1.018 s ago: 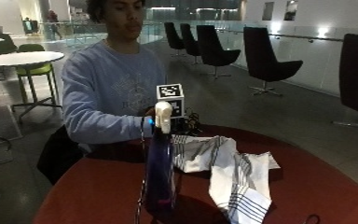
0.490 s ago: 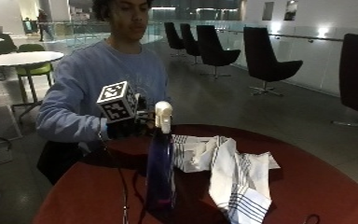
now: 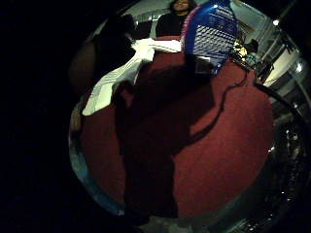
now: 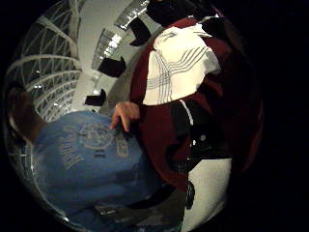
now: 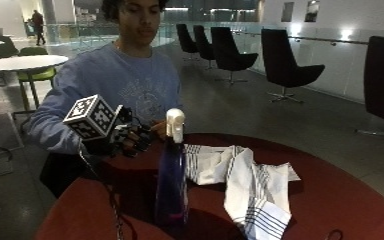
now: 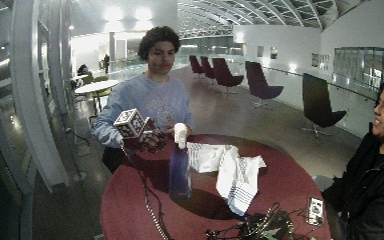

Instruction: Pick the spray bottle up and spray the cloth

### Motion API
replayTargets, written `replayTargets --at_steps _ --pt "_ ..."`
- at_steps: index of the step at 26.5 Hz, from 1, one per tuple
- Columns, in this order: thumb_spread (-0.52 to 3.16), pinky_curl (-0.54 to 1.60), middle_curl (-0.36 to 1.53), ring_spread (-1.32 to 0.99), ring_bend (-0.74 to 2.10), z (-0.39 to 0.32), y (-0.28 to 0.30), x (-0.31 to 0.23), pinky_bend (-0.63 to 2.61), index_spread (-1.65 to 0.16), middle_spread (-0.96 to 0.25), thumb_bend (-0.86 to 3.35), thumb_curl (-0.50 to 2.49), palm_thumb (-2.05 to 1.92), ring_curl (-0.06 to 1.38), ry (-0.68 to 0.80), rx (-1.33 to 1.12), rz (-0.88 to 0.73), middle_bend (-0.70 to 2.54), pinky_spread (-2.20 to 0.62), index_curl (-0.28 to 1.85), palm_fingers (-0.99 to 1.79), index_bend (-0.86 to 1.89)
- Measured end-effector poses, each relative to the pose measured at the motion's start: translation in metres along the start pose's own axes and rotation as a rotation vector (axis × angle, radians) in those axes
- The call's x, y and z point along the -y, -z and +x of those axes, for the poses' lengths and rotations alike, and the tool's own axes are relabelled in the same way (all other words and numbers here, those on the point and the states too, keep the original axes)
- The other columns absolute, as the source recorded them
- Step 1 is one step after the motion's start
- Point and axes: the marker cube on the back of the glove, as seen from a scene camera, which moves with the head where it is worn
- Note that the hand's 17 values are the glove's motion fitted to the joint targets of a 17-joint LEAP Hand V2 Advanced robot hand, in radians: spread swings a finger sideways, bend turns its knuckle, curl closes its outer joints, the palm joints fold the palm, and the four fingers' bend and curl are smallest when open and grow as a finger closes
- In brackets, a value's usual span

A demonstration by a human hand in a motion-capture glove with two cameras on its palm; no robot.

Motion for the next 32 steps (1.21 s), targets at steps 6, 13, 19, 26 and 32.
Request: replayTargets --at_steps 6,13,19,26,32 --pt "1.15 0.27 0.35 0.02 0.39 0.02 0.003 0.018 0.21 -0.37 -0.04 0.15 0.3 0.66 0.3 -0.186 0.23 0.137 0.31 0.22 0.26 0.6 0.11" --pt "1.12 0.3 0.36 0.04 0.41 0.048 0.009 0.045 0.27 -0.38 -0.02 0.08 0.3 0.64 0.32 -0.387 0.48 0.287 0.31 0.22 0.23 0.56 0.06" --pt "1.09 0.33 0.37 0.05 0.41 0.073 0.007 0.083 0.33 -0.38 -0.01 0.05 0.3 0.66 0.33 -0.481 0.425 0.312 0.3 0.23 0.2 0.48 0.06" --pt "1.03 0.37 0.36 0.08 0.34 0.105 -0.001 0.129 0.46 -0.39 0.02 0.01 0.32 0.71 0.31 -0.557 0.364 0.367 0.23 0.23 0.19 0.32 0.09" --pt "0.96 0.38 0.37 0.09 0.36 0.121 -0.016 0.147 0.51 -0.39 0.03 -0.07 0.3 0.61 0.31 -0.542 0.38 0.41 0.26 0.24 0.15 0.25 0.02"
